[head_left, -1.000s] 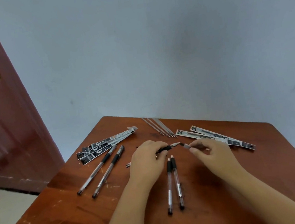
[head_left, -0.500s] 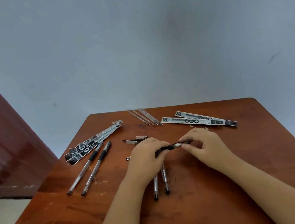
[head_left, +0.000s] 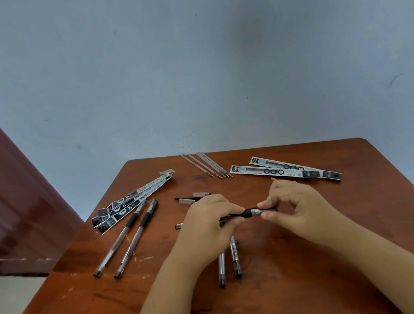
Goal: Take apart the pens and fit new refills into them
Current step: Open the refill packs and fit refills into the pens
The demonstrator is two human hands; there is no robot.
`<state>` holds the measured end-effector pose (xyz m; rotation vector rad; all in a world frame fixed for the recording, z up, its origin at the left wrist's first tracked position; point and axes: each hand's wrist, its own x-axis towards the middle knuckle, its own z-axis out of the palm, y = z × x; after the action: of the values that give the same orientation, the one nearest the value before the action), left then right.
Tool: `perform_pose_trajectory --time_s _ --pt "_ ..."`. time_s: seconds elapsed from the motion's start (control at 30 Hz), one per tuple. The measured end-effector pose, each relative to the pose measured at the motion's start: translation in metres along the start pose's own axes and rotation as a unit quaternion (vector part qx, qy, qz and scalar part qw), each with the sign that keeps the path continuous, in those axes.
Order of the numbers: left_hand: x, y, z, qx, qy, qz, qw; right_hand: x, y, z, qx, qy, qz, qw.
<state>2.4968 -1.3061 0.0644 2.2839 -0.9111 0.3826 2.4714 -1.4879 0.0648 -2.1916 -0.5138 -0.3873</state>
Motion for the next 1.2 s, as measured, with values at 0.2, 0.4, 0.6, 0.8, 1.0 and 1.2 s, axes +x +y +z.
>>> perform_pose_trajectory --time_s 0.2,0.4,0.6,0.8,1.0,1.2 --pt "0.002 0.001 -0.002 -0.01 -0.008 -0.034 0.999 -0.001 0.006 0.009 -0.053 0.031 0.007 0.998" --pt "0.005 -0.004 -0.004 0.111 -0.006 -0.178 0.978 0.0 0.004 0.019 -0.149 -0.08 0.128 0.977" --pt "-0.017 -0.016 -0.027 0.208 0.081 -0.342 0.913 0.003 0.006 0.028 -0.325 -0.239 0.163 0.9" --pt "-0.034 -0.037 -0.042 0.275 0.035 -0.399 0.874 0.002 0.006 0.028 -0.332 -0.247 0.158 0.897" --pt "-0.029 -0.044 -0.039 0.324 0.013 -0.362 0.874 0.002 0.003 0.027 -0.324 -0.243 0.156 0.901" --pt "-0.028 -0.047 -0.037 0.368 -0.014 -0.343 0.864 0.002 0.005 0.026 -0.323 -0.247 0.154 0.9"
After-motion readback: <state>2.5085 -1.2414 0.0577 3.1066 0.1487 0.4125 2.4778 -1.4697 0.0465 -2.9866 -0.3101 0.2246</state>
